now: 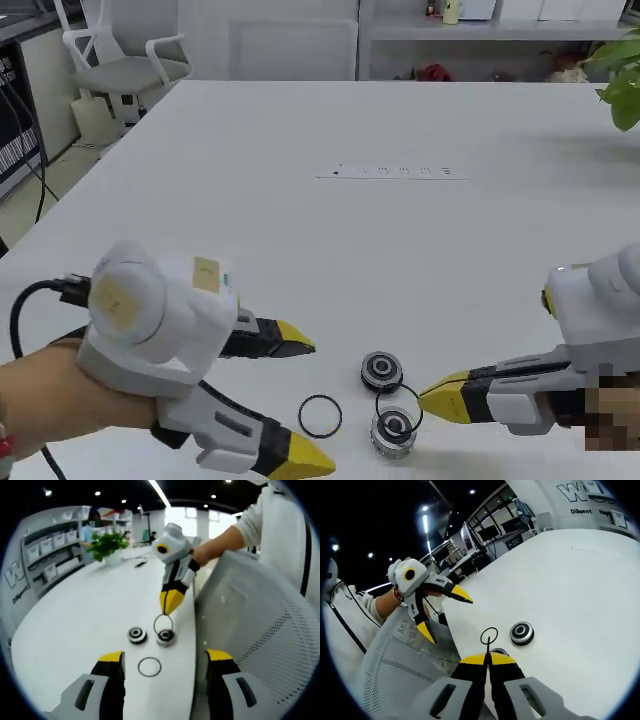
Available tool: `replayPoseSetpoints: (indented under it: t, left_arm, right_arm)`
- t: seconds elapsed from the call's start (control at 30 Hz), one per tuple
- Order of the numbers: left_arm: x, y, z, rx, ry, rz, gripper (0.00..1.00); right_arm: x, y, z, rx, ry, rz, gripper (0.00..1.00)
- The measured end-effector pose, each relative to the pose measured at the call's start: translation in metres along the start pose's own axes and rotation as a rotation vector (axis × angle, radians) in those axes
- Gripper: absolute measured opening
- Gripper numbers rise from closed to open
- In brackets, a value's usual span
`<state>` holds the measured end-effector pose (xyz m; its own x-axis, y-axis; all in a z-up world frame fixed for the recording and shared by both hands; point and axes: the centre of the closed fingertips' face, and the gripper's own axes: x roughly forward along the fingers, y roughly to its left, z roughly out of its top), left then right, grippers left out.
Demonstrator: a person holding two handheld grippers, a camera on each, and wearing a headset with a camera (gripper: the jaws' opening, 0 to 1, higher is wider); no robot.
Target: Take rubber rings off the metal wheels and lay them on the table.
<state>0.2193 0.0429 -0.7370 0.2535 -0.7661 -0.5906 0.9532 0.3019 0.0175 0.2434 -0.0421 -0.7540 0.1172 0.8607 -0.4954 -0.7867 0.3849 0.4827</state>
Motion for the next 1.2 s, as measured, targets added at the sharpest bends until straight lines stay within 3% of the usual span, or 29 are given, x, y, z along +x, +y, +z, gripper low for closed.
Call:
replayPoseSetpoints:
  t: [0.23,0.4,0.77,0.93,1.2]
  left_arm:
    - [-0.030,0.008,-0.016,-0.042,0.000,0.070,0.69]
    - [-0.041,0.009,-0.025,-0.084,-0.012,0.107,0.71]
    - [-0.051,0.004,-0.042,-0.145,-0.025,0.147,0.73]
    - [-0.050,0.005,-0.055,-0.157,0.009,0.165,0.77]
    - [-0.049,0.008,-0.057,-0.170,-0.007,0.179,0.79]
  right_arm:
    - [-0.006,0.009,0.006,-0.003,-0.014,-0.008,0.00]
    - [-0.009,0.016,0.011,-0.006,-0.023,-0.008,0.00]
    - [-0.005,0.026,0.021,-0.006,-0.031,0.004,0.00]
    - [0.000,0.032,0.026,-0.011,-0.027,0.017,0.00]
    - [0.006,0.040,0.031,-0.026,-0.016,0.028,0.00]
